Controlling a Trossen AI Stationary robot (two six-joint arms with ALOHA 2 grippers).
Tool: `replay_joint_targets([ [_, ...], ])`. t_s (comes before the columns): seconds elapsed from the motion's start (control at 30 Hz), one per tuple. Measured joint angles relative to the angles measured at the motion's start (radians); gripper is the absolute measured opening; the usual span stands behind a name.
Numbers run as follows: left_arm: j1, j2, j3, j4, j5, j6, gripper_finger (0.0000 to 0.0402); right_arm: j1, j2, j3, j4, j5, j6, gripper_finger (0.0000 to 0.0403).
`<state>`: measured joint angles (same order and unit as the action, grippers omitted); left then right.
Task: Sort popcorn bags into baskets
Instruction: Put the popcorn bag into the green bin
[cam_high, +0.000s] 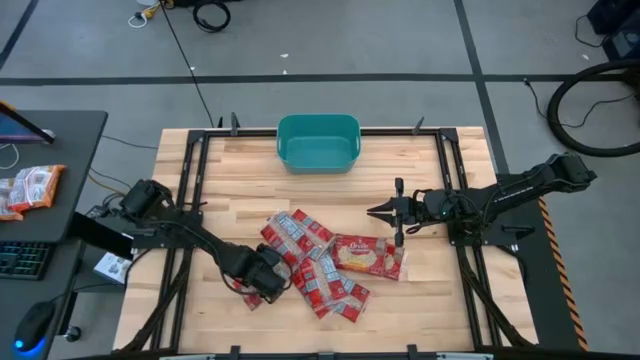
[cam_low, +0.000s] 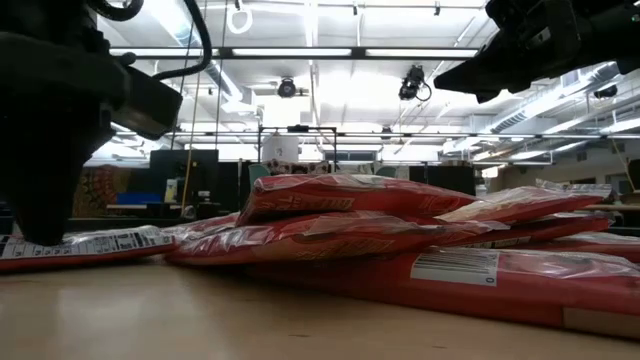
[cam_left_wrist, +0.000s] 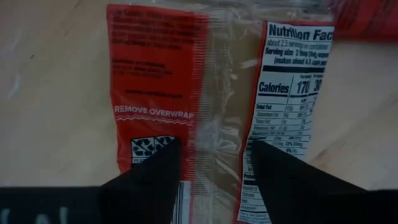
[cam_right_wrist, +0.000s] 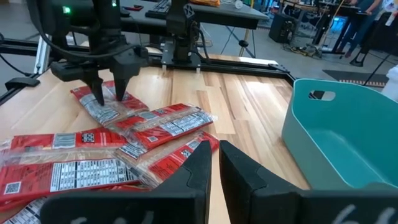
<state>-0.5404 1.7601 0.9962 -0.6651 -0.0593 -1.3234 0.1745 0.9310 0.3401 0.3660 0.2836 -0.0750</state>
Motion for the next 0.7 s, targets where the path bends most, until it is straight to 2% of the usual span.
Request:
replay_joint_targets([
  [0.07,0.0,0.001,0.002,-0.005,-0.003,0.0,0.0192,0.0,0.0,0.0,0.002,0.0,-0.001,0.0036],
  [0.17,0.0,0.003,0.018,-0.022,-0.005,0.03,0.0156,0.0,0.0,0.0,0.003,0.0,-0.002,0.0036],
  [0.4,0.005,0.01,0.058,-0.041,-0.01,0.053,0.0019,0.0,0.0,0.0,0.005,0.001,-0.003,0.0036],
  [0.7,0.019,-0.002,0.114,-0.061,-0.023,0.107,0.0005,0.0,0.0,0.0,0.005,0.002,-0.007,0.0036],
])
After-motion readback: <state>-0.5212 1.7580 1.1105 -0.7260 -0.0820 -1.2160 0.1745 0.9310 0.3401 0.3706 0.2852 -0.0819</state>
